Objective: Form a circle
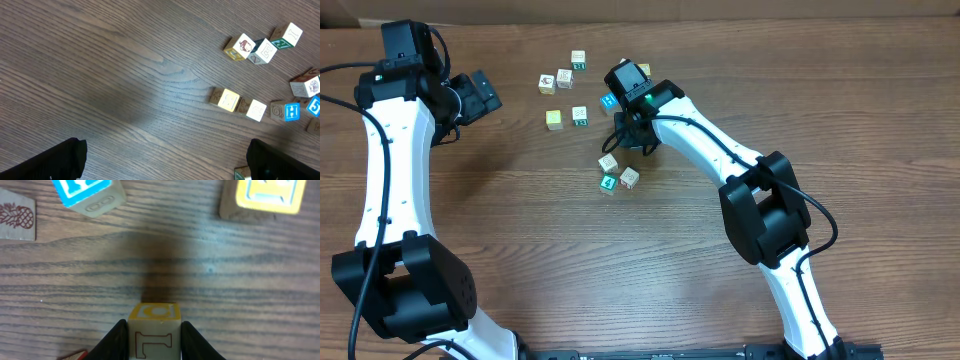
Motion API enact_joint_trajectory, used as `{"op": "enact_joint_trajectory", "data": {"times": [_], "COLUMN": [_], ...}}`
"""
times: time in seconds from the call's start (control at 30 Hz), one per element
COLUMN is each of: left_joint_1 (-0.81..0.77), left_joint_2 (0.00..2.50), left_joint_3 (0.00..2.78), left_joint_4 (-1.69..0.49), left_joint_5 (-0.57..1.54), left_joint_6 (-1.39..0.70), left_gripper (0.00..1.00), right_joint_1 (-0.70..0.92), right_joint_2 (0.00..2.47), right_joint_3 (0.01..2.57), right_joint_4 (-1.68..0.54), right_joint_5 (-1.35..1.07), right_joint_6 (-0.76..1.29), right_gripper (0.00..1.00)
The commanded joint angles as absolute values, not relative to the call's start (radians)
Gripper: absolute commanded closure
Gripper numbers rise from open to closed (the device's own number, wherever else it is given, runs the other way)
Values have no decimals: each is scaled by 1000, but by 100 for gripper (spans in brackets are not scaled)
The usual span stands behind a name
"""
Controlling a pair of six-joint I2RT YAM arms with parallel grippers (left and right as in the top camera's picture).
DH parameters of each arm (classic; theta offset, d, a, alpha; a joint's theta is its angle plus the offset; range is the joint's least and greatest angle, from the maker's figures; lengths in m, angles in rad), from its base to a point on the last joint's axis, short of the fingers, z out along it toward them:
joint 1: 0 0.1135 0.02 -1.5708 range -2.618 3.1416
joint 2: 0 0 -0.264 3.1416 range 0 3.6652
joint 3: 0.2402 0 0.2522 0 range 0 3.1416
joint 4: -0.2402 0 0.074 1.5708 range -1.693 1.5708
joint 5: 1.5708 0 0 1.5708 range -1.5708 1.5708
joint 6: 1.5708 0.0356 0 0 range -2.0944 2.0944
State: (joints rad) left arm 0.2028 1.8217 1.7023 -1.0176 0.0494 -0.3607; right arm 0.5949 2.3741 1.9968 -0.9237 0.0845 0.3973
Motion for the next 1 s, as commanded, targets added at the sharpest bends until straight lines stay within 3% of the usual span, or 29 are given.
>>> {"op": "enact_joint_trajectory", "data": {"times": [0.0,0.3,0.37,0.43,0.47,0.57,0.67,0.97], "left_joint_1": [196,196,196,196,196,196,196,196], "left_joint_2": [1828,1828,1828,1828,1828,1828,1828,1828], "left_joint_3": [1703,1703,1703,1703,1703,1703,1703,1703], "left_joint_4": [-1016,-1016,-1017,-1017,-1017,-1017,-1016,-1016], "left_joint_5": [51,51,51,51,51,51,51,51], "left_joint_6": [-366,-366,-366,-366,-366,-366,-366,-366], "left_gripper": [1,1,1,0,1,0,1,1], "right_joint_1": [593,593,594,594,594,588,580,580], "right_joint_2": [2380,2380,2380,2380,2380,2380,2380,2380], "right_joint_3": [2027,2027,2027,2029,2032,2032,2031,2030], "right_joint_4": [-929,-950,-949,-943,-941,-925,-907,-934], "right_joint_5": [43,39,40,46,52,71,71,77], "right_joint_6": [507,664,666,665,665,654,619,595], "right_gripper": [69,68,62,42,37,34,48,72]}}
